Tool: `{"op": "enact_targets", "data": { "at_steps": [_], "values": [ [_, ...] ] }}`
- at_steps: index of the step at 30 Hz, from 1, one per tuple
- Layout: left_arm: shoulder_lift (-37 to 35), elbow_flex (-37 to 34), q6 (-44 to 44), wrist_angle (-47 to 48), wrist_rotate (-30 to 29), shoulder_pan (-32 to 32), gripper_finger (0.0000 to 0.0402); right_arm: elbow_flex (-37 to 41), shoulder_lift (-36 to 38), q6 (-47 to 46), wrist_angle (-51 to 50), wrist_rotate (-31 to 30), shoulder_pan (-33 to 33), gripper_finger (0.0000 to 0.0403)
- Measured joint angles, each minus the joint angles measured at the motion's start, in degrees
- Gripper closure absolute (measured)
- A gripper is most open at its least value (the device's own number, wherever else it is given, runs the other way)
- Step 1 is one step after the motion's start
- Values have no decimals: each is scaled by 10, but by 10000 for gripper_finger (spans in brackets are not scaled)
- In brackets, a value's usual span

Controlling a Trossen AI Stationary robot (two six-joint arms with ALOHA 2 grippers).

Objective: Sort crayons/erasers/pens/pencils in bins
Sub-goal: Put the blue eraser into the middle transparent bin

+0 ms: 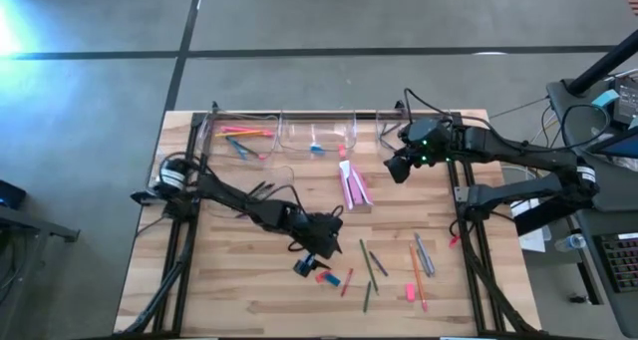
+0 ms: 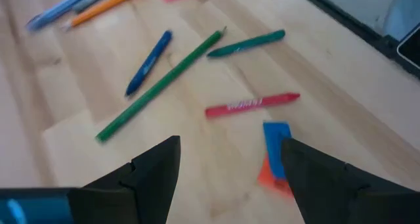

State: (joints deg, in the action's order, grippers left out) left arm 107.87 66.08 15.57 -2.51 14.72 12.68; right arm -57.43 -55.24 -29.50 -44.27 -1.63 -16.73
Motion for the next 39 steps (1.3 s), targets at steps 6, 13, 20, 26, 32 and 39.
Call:
{"op": "enact_targets", "data": {
  "at_steps": [6,13,20,26,32,39],
  "values": [
    [40,5,0,-50,-3,26,156,0,0,1,-1,0,0,165],
    [78,17,32,-54,-46,70,156,6,0,17,-1,0,0,165],
    [101,18,-11,-75,-54,80,156,14,0,21,-5,0,0,165],
    [104,13,-28,-77,-71,80,186,22,0,17,-5,1,0,165],
    [103,11,-49,-63,-67,80,254,26,0,9,-5,2,0,165],
    [102,23,-62,-50,-70,80,337,26,0,10,-5,2,0,165]
  ]
}}
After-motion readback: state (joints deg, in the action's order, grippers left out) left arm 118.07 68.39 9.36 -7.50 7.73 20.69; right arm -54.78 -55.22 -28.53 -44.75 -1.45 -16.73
